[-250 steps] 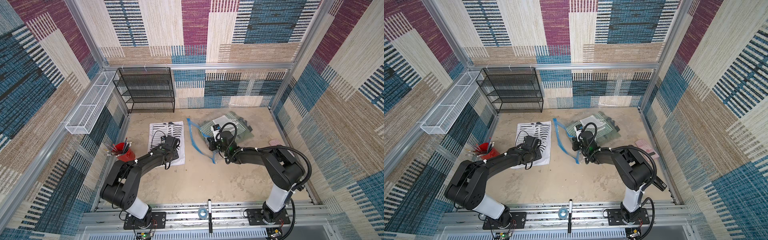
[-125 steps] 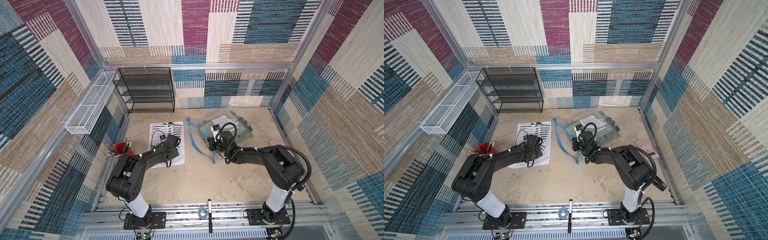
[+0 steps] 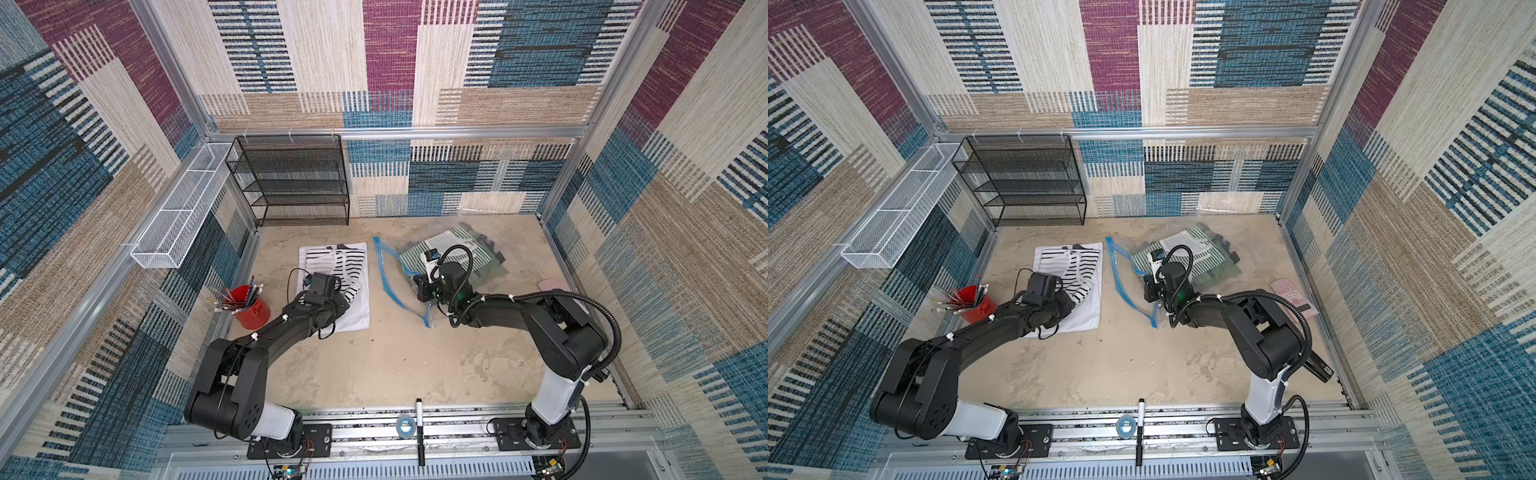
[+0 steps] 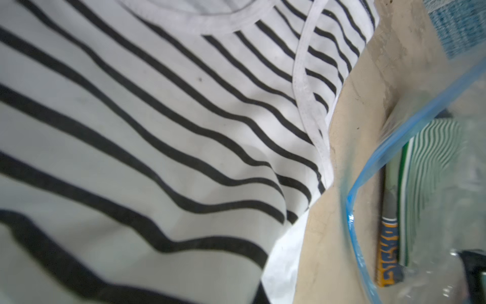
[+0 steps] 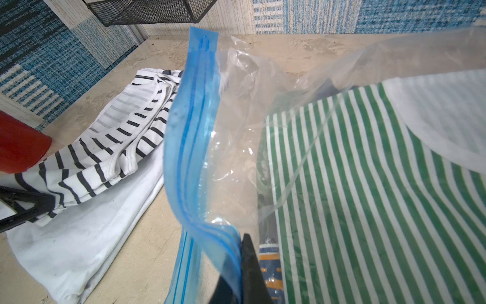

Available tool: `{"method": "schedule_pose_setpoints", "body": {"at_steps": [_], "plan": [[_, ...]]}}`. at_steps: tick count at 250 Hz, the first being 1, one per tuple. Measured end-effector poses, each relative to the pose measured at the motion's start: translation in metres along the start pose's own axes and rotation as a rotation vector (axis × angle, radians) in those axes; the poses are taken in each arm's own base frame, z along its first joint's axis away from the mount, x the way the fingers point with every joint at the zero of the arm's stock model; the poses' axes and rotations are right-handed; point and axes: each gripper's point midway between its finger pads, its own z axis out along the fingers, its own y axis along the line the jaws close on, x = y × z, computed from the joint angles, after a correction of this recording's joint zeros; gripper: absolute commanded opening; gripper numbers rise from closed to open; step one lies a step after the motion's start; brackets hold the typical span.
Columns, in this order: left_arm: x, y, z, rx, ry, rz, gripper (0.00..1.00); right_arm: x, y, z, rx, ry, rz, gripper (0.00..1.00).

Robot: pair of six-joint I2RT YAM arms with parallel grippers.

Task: Take the tank top out of the vacuum bag
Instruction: Place the tank top on the tank top, then adjust the tank top.

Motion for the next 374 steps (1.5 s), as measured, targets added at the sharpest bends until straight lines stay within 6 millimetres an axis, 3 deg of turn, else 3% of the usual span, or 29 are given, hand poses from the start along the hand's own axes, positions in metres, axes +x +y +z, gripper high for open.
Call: {"method": "schedule_pose_setpoints", "body": {"at_steps": [18, 41, 54, 109, 143, 167, 192, 211, 247, 275, 322, 374], "plan": [[0.004, 0.001, -0.002, 0.074, 0.039, -0.088, 0.06, 0.000, 0.000, 0.001, -0.002, 0.002, 0.000, 0.00], [0.004, -0.018, -0.014, 0.182, 0.082, -0.130, 0.25, 0.001, 0.001, 0.001, -0.007, 0.004, 0.000, 0.00], [0.000, -0.035, -0.026, 0.248, 0.090, -0.129, 0.31, 0.002, 0.001, 0.002, -0.006, 0.008, 0.001, 0.00], [-0.005, -0.081, -0.065, 0.425, 0.139, -0.105, 0.31, 0.003, 0.002, 0.004, -0.012, 0.017, 0.001, 0.00], [-0.004, -0.088, -0.081, 0.445, 0.169, -0.088, 0.30, 0.004, 0.003, 0.004, -0.019, 0.021, 0.002, 0.00], [-0.014, -0.088, -0.090, 0.386, 0.132, -0.020, 0.31, 0.005, 0.003, 0.005, -0.021, 0.025, 0.002, 0.00], [-0.034, -0.071, -0.086, 0.218, 0.050, 0.083, 0.32, 0.004, 0.004, 0.005, -0.024, 0.025, 0.002, 0.00], [-0.049, -0.037, -0.072, 0.006, -0.005, 0.159, 0.34, 0.004, 0.004, 0.005, -0.026, 0.025, 0.002, 0.00], [-0.059, 0.036, -0.056, -0.353, -0.017, 0.249, 0.36, 0.004, 0.004, 0.005, -0.027, 0.026, 0.002, 0.00], [-0.065, 0.069, -0.054, -0.483, -0.022, 0.257, 0.38, 0.005, 0.004, 0.005, -0.027, 0.027, 0.002, 0.00], [-0.074, 0.101, -0.049, -0.593, -0.017, 0.244, 0.39, 0.004, 0.004, 0.005, -0.027, 0.027, 0.002, 0.00], [-0.079, 0.111, -0.039, -0.595, -0.004, 0.230, 0.38, 0.004, 0.004, 0.006, -0.028, 0.026, 0.002, 0.00]]}}
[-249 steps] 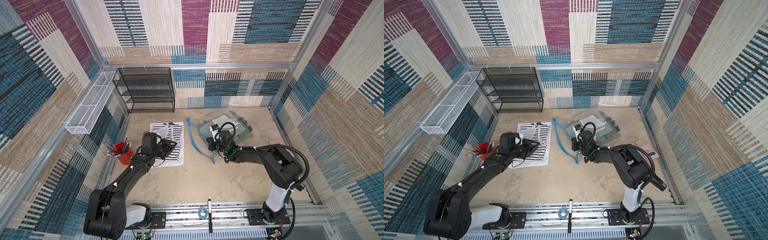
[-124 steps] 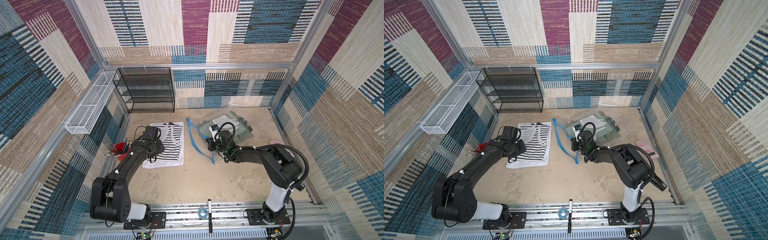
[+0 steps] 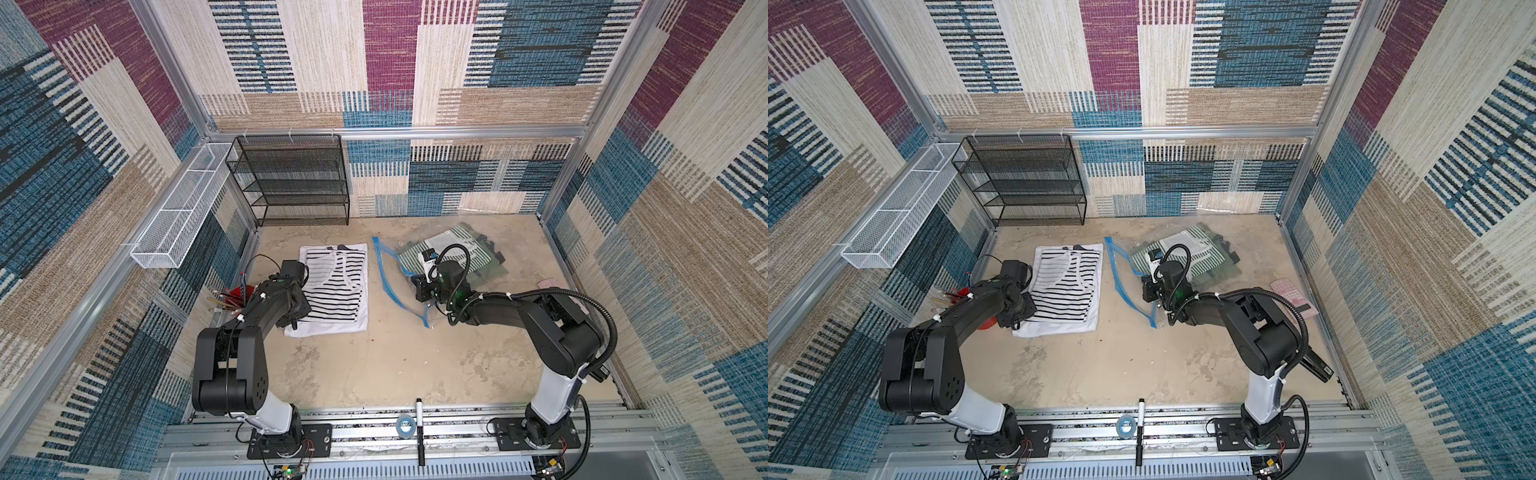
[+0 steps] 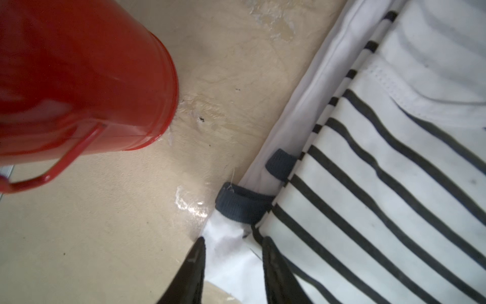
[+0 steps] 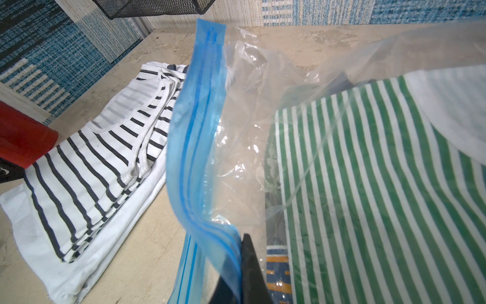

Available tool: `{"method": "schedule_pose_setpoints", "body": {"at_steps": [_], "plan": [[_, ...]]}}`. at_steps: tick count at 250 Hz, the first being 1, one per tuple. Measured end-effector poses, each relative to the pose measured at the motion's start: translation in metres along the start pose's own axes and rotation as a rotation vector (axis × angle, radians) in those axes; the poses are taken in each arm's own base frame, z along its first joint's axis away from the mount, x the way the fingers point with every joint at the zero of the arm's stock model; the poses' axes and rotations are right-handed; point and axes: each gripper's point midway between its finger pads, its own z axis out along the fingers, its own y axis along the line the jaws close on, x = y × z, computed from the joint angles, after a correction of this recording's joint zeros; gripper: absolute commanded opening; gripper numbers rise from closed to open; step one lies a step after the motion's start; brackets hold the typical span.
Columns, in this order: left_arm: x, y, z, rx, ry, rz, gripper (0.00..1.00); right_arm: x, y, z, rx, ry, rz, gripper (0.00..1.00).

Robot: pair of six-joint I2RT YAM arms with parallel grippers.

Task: Take the tank top out of the vacuum bag
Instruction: Adjust the tank top.

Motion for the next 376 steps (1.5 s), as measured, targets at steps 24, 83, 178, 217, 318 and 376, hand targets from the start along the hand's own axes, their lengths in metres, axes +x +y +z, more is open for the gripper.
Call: {"method": "schedule_pose_setpoints", "body": {"at_steps": [24, 83, 178, 217, 318, 376], "plan": [[0.002, -0.007, 0.007, 0.028, 0.019, -0.001, 0.36, 0.000, 0.000, 0.000, 0.000, 0.001, 0.000, 0.00], [0.006, -0.019, 0.016, 0.078, 0.048, -0.004, 0.11, 0.001, 0.001, 0.001, -0.005, 0.005, 0.001, 0.00], [0.001, -0.016, -0.002, 0.109, -0.006, -0.019, 0.00, 0.002, 0.001, 0.001, -0.008, 0.007, 0.001, 0.00], [-0.003, -0.013, -0.018, 0.130, -0.041, -0.029, 0.00, 0.002, 0.002, 0.001, -0.014, 0.009, 0.001, 0.00], [0.006, -0.004, -0.050, 0.186, -0.079, -0.063, 0.00, 0.002, 0.004, 0.002, -0.024, 0.012, 0.001, 0.00], [0.009, -0.003, -0.054, 0.200, -0.081, -0.061, 0.00, 0.003, 0.004, 0.002, -0.023, 0.018, 0.002, 0.00]]}}
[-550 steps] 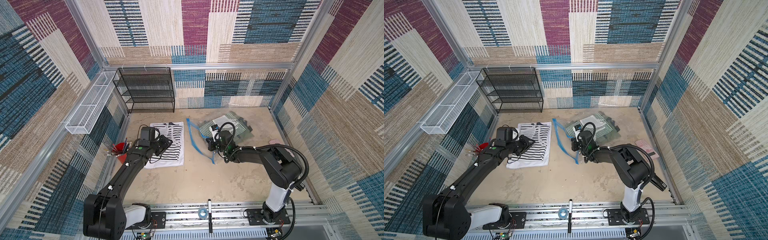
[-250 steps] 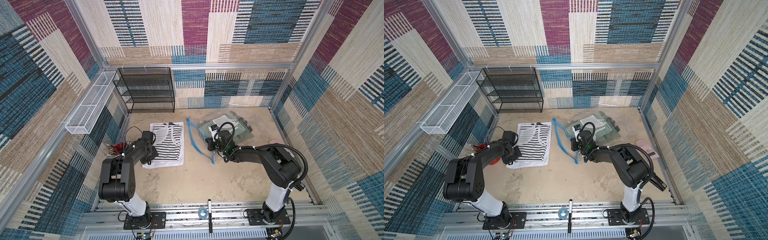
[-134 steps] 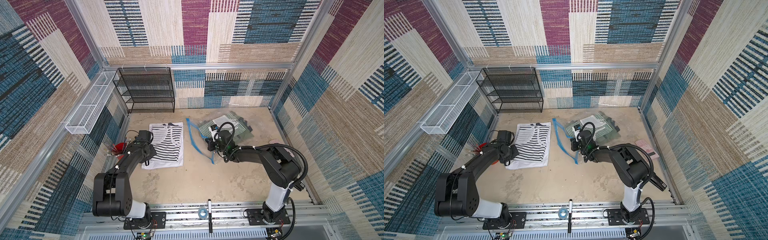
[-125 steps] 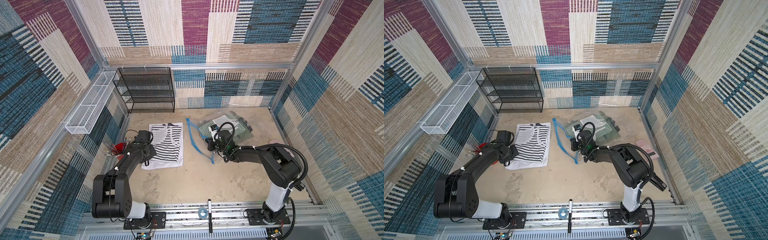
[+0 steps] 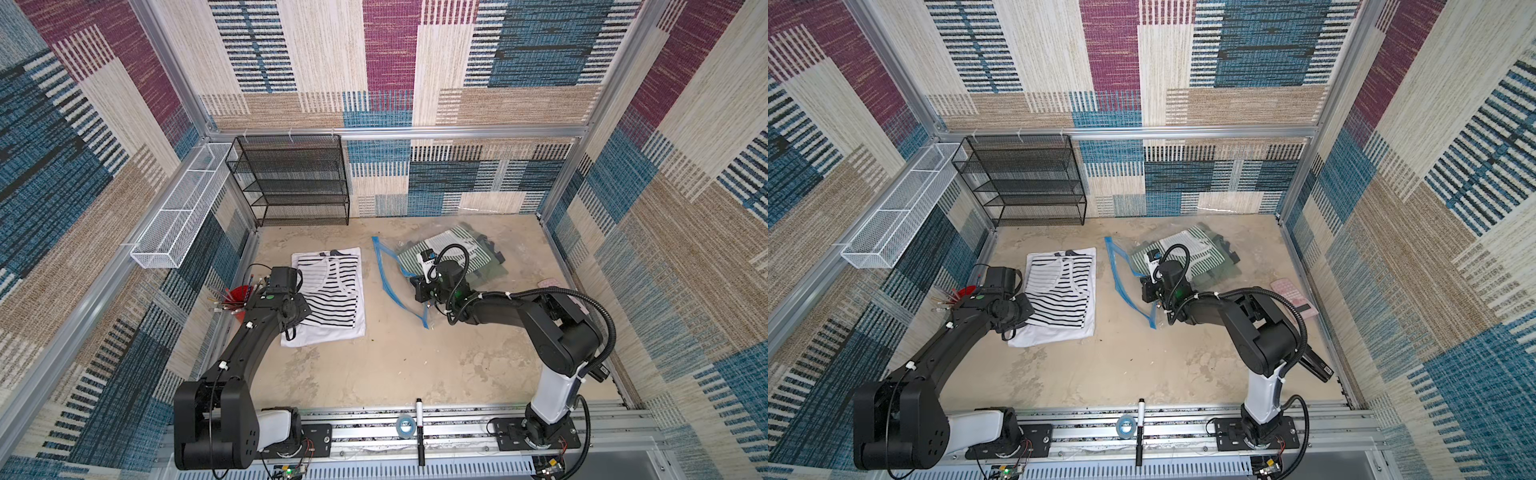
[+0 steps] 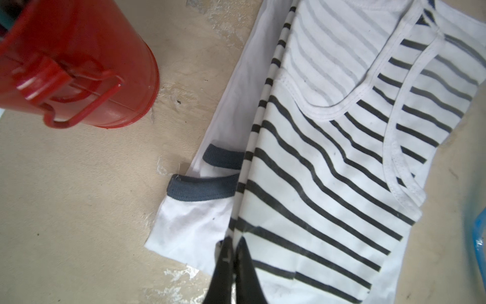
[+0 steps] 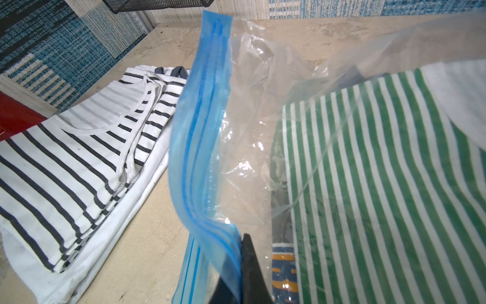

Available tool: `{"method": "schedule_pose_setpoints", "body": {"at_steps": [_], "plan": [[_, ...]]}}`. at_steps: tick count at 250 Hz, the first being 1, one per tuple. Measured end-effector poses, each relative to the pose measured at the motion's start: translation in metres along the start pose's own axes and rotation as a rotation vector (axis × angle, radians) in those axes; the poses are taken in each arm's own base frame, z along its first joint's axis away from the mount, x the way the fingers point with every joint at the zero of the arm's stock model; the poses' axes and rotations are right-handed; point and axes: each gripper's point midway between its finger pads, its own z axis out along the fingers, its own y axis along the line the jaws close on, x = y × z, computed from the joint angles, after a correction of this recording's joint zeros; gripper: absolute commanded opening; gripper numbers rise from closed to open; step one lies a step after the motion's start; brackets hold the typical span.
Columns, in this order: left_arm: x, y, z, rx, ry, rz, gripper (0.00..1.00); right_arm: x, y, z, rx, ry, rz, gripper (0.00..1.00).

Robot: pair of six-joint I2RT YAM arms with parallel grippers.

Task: Take the tank top out of the vacuum bag
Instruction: Adjust the tank top.

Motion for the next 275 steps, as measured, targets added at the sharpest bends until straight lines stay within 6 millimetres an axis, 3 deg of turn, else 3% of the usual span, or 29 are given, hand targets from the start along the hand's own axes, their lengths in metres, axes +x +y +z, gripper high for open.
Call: {"method": "schedule_pose_setpoints", "body": {"at_steps": [80, 116, 147, 214, 242, 275], "plan": [[-0.004, -0.002, -0.018, 0.033, -0.051, 0.004, 0.00, 0.001, 0.001, 0.001, -0.006, 0.005, 0.001, 0.00], [0.012, 0.009, -0.012, 0.004, -0.021, 0.002, 0.00, 0.002, 0.001, 0.002, -0.006, 0.009, 0.001, 0.00], [0.020, 0.013, -0.003, -0.021, 0.015, 0.002, 0.19, 0.002, 0.002, 0.003, -0.014, 0.011, 0.001, 0.00], [0.010, 0.008, -0.011, -0.002, -0.016, -0.017, 0.20, 0.001, 0.002, 0.004, -0.015, 0.010, 0.001, 0.00], [0.017, -0.002, 0.004, 0.021, 0.042, 0.013, 0.27, 0.000, 0.003, 0.004, -0.017, 0.009, 0.001, 0.00], [0.032, -0.020, 0.026, 0.060, 0.124, 0.063, 0.27, 0.002, 0.002, 0.006, -0.016, 0.015, 0.001, 0.00]]}}
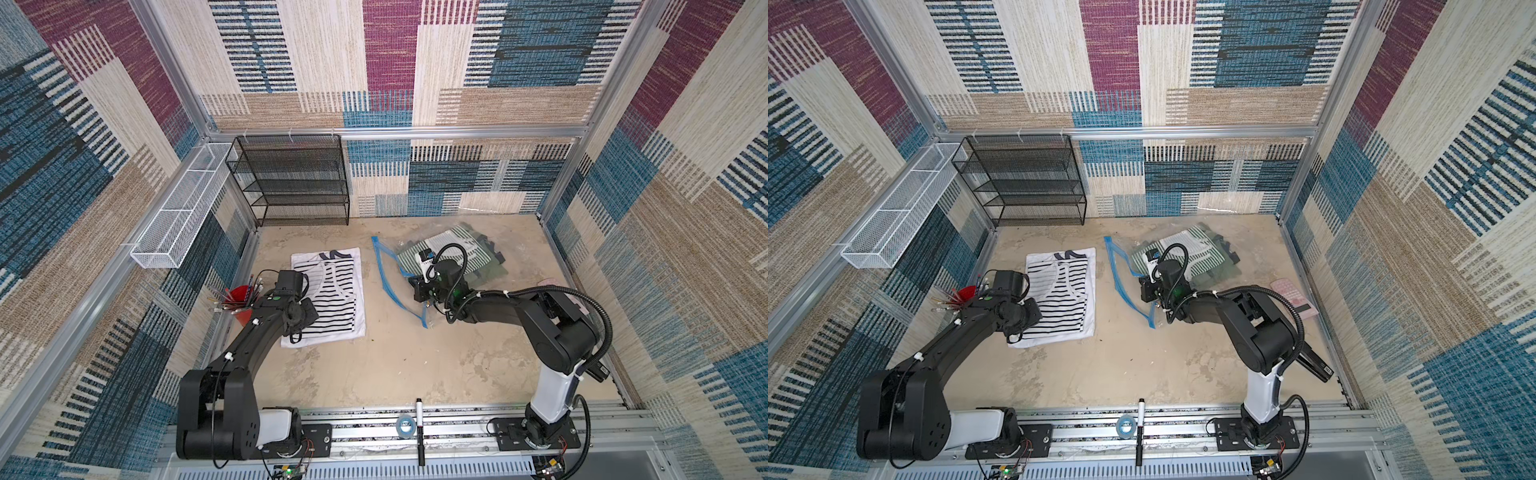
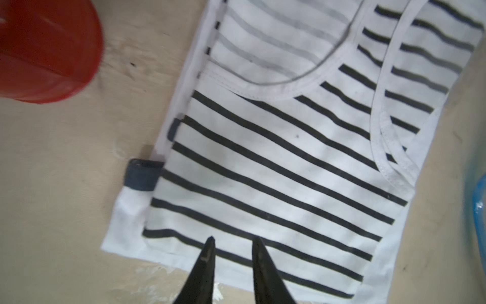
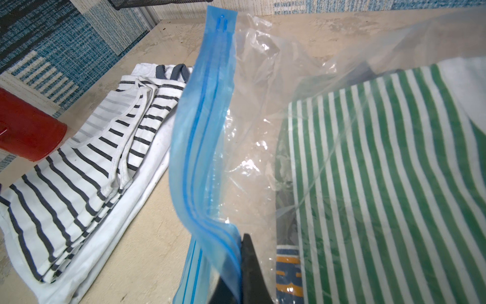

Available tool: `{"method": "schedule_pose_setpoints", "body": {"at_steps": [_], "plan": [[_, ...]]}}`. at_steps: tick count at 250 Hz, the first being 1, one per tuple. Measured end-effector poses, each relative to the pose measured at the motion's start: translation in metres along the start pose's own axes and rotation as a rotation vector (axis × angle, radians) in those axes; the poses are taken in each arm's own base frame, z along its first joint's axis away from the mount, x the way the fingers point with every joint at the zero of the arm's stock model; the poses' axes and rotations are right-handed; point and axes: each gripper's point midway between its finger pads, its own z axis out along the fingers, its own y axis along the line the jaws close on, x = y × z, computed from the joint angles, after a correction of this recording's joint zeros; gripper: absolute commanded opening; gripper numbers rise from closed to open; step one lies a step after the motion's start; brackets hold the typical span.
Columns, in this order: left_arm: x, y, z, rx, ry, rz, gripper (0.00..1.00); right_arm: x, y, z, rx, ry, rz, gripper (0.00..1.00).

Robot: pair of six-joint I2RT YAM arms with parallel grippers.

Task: Take the tank top out of the vacuum bag
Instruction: Adjust the tank top.

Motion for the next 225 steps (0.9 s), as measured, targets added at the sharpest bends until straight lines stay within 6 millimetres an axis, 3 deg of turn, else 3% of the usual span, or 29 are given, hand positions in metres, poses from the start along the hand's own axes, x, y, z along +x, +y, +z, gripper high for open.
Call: {"method": "schedule_pose_setpoints", "body": {"at_steps": [66, 105, 128, 225], "plan": [[0.017, 0.015, 0.035, -0.099, 0.082, 0.016, 0.27, 0.001, -0.001, 0.001, 0.002, 0.007, 0.001, 0.00], [0.017, 0.016, 0.041, -0.106, 0.078, 0.019, 0.29, 0.002, -0.001, 0.002, 0.004, 0.012, 0.002, 0.00], [0.017, 0.009, 0.038, -0.093, 0.069, 0.036, 0.35, 0.003, -0.002, 0.002, 0.005, 0.015, 0.002, 0.00], [0.003, -0.038, -0.001, 0.018, -0.069, 0.135, 0.39, 0.006, -0.002, 0.003, 0.006, 0.024, 0.000, 0.00]]}}
